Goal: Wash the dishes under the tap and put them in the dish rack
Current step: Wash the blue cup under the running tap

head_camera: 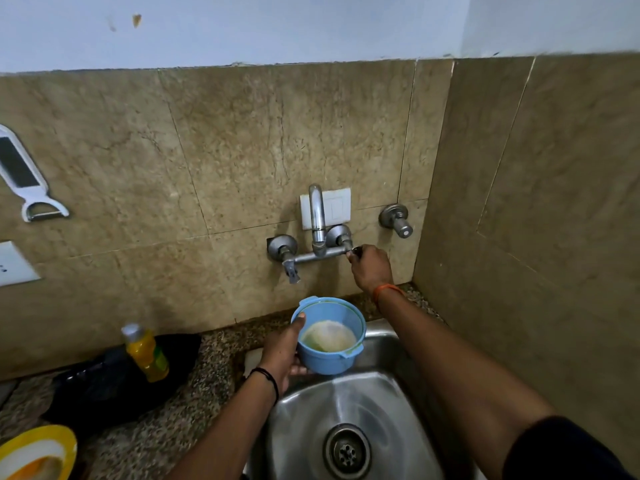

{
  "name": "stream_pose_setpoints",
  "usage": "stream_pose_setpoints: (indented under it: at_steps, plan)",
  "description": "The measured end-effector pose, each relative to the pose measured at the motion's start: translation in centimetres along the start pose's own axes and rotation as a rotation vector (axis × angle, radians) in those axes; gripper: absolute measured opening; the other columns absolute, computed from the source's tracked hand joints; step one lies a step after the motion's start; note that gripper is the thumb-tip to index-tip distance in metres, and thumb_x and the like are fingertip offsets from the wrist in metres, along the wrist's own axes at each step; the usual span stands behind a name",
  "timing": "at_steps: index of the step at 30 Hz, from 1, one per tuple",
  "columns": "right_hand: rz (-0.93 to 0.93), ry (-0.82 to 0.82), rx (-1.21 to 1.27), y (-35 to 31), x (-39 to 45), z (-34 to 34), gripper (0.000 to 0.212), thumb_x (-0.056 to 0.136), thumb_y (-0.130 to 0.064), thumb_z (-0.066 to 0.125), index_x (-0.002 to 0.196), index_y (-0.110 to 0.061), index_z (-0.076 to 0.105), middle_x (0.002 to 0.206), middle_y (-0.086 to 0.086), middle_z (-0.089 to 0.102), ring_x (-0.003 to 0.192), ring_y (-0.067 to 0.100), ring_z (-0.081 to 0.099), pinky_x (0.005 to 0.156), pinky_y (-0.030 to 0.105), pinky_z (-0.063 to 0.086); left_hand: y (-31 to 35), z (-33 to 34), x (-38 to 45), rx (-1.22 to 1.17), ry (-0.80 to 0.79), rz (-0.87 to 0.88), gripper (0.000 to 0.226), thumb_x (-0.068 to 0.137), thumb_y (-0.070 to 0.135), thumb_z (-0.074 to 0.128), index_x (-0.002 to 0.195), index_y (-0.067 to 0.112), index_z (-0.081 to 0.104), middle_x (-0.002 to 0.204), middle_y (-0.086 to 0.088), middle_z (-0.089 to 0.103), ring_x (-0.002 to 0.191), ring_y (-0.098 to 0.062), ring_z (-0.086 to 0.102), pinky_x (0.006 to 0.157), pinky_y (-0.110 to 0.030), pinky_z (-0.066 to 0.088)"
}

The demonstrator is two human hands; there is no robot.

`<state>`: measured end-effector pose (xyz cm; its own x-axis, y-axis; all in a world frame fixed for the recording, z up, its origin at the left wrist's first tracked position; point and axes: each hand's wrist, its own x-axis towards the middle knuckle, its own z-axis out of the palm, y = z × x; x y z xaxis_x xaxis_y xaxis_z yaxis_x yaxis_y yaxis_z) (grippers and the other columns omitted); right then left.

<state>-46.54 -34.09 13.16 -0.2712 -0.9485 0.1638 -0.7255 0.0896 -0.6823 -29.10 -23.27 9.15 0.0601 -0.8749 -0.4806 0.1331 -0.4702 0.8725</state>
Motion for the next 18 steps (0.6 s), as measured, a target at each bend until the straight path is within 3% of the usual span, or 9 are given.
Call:
stream_pose_setpoints:
  at_steps: [4, 9, 11, 13, 15, 18]
  plan:
    - [0.011, 0.009, 0.016, 0.3, 0.4, 0.5, 0.030, 0.095, -0.024, 0.053, 0.112, -0.004, 0.067, 0.111, 0.024, 0.066, 0.108, 0.039, 0.059, 0.088, 0.036, 0.048, 0.1, 0.5, 0.6, -0.005, -0.011, 0.002, 0.039, 0.091, 0.044, 0.056, 0.113, 0.011, 0.059, 0.102, -0.014, 0.065, 0.079, -0.027, 0.064, 0.051, -0.032, 0.053]
    - [0.193, -0.041, 0.370, 0.6, 1.0, 0.6, 0.027, 0.092, -0.022, 0.059, 0.097, 0.004, 0.067, 0.102, 0.028, 0.068, 0.096, 0.042, 0.067, 0.086, 0.051, 0.055, 0.2, 0.7, 1.5, -0.031, -0.010, 0.001, 0.037, 0.091, 0.043, 0.057, 0.110, 0.012, 0.058, 0.101, -0.014, 0.064, 0.090, -0.032, 0.064, 0.060, -0.038, 0.056]
    - [0.214, -0.072, 0.406, 0.5, 0.4, 0.2, 0.028, 0.093, -0.022, 0.058, 0.099, 0.004, 0.066, 0.104, 0.027, 0.068, 0.099, 0.041, 0.067, 0.090, 0.049, 0.053, 0.2, 0.7, 1.8, -0.032, -0.011, 0.007, 0.036, 0.091, 0.043, 0.057, 0.109, 0.012, 0.058, 0.104, -0.015, 0.064, 0.094, -0.034, 0.064, 0.061, -0.039, 0.056]
    - [0.153, -0.081, 0.257, 0.4, -1.4, -0.1, 0.037, 0.095, -0.032, 0.053, 0.112, 0.000, 0.061, 0.113, 0.023, 0.066, 0.107, 0.038, 0.062, 0.090, 0.037, 0.050, 0.2, 0.5, 2.2, -0.026, -0.007, 0.021, 0.031, 0.091, 0.044, 0.057, 0.101, 0.014, 0.060, 0.098, -0.013, 0.065, 0.086, -0.030, 0.065, 0.055, -0.035, 0.055]
    - [0.037, -0.062, 0.146, 0.6, -4.6, 0.4, 0.051, 0.096, -0.043, 0.048, 0.132, -0.006, 0.047, 0.129, 0.016, 0.059, 0.118, 0.033, 0.056, 0.093, 0.034, 0.045, 0.1, 0.3, 2.6, -0.018, 0.000, 0.032, 0.029, 0.091, 0.045, 0.055, 0.094, 0.017, 0.061, 0.091, -0.009, 0.067, 0.078, -0.025, 0.065, 0.048, -0.029, 0.052]
    - [-0.395, -0.151, -0.012, 1.3, -10.5, 1.4, 0.054, 0.097, -0.050, 0.040, 0.142, -0.019, 0.042, 0.140, 0.005, 0.054, 0.127, 0.021, 0.050, 0.110, 0.037, 0.038, -0.2, 0.3, 3.1, -0.036, 0.030, 0.053, 0.033, 0.091, 0.044, 0.056, 0.099, 0.013, 0.064, 0.091, -0.011, 0.069, 0.075, -0.025, 0.065, 0.049, -0.029, 0.052]
